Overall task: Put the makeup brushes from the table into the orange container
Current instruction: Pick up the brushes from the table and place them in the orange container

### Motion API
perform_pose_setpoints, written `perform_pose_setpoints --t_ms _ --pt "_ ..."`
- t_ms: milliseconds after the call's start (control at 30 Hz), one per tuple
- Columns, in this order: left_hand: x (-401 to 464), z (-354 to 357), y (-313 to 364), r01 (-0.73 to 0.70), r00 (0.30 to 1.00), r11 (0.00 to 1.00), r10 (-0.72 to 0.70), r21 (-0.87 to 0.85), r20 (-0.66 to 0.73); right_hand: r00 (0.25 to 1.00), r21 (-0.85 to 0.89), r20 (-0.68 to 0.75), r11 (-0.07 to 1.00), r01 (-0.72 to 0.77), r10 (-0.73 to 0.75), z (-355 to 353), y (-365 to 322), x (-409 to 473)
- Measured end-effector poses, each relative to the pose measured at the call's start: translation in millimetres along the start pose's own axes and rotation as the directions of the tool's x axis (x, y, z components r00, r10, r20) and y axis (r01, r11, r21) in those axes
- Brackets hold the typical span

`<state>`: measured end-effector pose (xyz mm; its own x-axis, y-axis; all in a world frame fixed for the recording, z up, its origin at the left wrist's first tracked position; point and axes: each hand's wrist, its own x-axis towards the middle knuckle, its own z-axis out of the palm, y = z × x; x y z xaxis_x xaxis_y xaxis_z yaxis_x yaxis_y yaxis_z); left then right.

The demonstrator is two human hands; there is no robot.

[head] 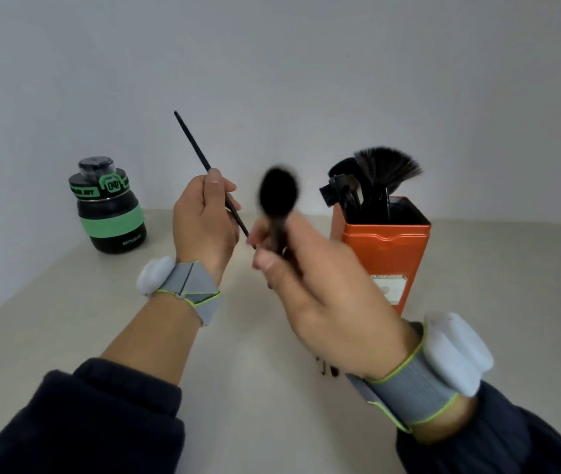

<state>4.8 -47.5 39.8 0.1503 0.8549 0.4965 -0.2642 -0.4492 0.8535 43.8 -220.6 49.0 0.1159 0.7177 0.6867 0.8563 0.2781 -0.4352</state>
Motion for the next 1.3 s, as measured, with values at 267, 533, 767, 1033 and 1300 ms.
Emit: perform_pose_setpoints --t_ms 267,533,767,1033,1300 --pt "-45 18 61 -0.353 0.933 0.930 0.358 -0.104 0.033 0.765 0.324 -0.628 0.942 0.089 0.143 -27 0 13" --pt "-73 38 83 -0.472 0.879 0.853 0.474 -0.223 -0.048 0.495 0.151 -0.869 0.965 0.213 0.027 -45 -1 12" --pt "-79 52 71 -0.426 0.898 0.898 0.434 -0.111 0.068 0.551 0.029 -0.834 1.000 -0.008 0.028 -44 12 10" --pt "-78 53 69 -0.257 0.956 0.932 0.284 -0.257 0.074 0.637 -0.083 -0.758 0.949 -0.303 0.137 -41 15 9" --pt "-76 54 72 -0.255 0.961 0.932 0.274 -0.257 0.038 0.687 -0.199 -0.723 0.928 -0.315 0.078 -40 17 9"
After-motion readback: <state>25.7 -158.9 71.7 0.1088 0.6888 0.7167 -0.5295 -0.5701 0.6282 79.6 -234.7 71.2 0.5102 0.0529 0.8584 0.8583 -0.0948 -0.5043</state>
